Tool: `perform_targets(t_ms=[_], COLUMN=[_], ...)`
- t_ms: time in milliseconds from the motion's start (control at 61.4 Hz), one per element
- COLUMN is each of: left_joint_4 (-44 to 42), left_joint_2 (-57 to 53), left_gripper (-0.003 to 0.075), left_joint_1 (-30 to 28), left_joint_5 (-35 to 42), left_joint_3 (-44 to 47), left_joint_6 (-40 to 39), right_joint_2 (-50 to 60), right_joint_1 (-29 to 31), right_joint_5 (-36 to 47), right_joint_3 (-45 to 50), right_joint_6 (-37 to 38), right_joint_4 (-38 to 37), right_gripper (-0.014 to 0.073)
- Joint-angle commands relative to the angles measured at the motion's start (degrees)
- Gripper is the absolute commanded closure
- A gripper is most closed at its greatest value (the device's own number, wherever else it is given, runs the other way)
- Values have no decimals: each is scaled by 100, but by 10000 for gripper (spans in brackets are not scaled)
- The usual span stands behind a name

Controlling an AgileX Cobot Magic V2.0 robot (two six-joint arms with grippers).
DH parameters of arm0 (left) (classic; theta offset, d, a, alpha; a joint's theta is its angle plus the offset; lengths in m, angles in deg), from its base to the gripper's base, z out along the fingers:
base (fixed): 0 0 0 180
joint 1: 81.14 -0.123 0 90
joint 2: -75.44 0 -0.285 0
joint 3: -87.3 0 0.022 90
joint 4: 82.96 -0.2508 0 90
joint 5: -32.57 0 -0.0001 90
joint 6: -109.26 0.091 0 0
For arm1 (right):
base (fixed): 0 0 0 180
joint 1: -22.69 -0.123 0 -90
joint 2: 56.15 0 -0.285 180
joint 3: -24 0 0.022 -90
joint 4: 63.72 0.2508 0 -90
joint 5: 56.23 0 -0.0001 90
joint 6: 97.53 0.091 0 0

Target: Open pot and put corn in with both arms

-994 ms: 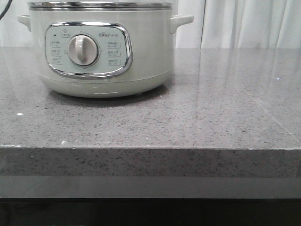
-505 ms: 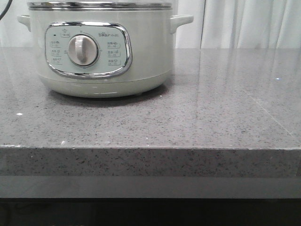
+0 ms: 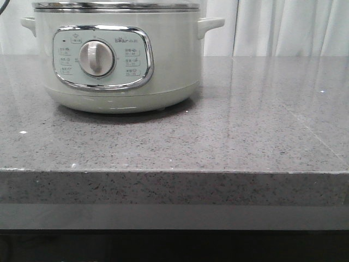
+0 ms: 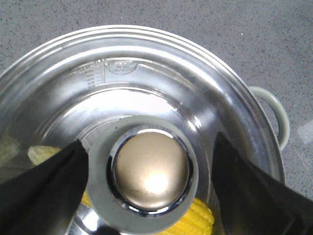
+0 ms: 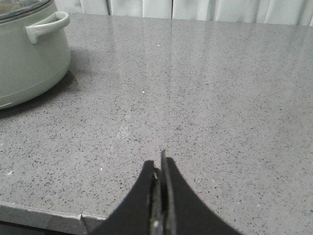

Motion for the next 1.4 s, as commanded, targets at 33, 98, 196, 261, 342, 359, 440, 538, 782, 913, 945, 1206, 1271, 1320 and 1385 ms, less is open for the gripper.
perform_targets(t_ms=[33, 98, 196, 261, 342, 359, 440, 538, 782, 913, 945, 1206, 1271, 1320, 1385], left_joint_4=[90, 90, 74, 74, 56, 56, 34, 34, -10, -592, -740, -1188, -1255, -1373, -1416], left_joint_2=[-429, -502, -599, -675, -786, -803, -879, -943, -1038, -1340, -1426, -2812, -3256, -3612, -4190], left_gripper=[195, 199, 260, 331, 442, 461, 567, 706, 741, 741, 741, 741, 741, 741, 741], left_joint_1=[18, 6, -19, -44, -102, -105, -139, -197, -316, -329, -329, -329, -329, -329, -329], left_joint_5=[38, 38, 59, 59, 59, 59, 59, 59, 70, 69, 69, 1192, 1685, 2016, 2508], left_joint_3=[-282, -309, -309, -309, -309, -309, -309, -309, -309, -256, -204, 1452, 2118, 2664, 3531], left_joint_6=[25, 79, 88, 88, 88, 88, 88, 88, 88, 88, 74, 49, 49, 49, 49], right_joint_2=[-59, -59, -59, -59, -59, -59, -59, -59, -59, -59, -59, -59, -59, -59, -59], right_joint_1=[22, 22, 22, 22, 22, 22, 22, 22, 22, 22, 22, 22, 22, 22, 22], right_joint_5=[477, 477, 477, 477, 477, 477, 477, 477, 477, 477, 477, 490, 490, 490, 496], right_joint_3=[-127, -127, -127, -127, -127, -127, -127, -127, -127, -127, -127, -127, -127, -127, -127], right_joint_6=[-12, -12, -12, -12, -12, -12, -12, -12, -12, -12, -12, -12, -12, -12, -12], right_joint_4=[6, 6, 6, 6, 6, 6, 6, 6, 6, 6, 6, 6, 6, 6, 6], right_gripper=[702, 702, 702, 702, 702, 702, 702, 702, 702, 702, 702, 702, 702, 702, 702])
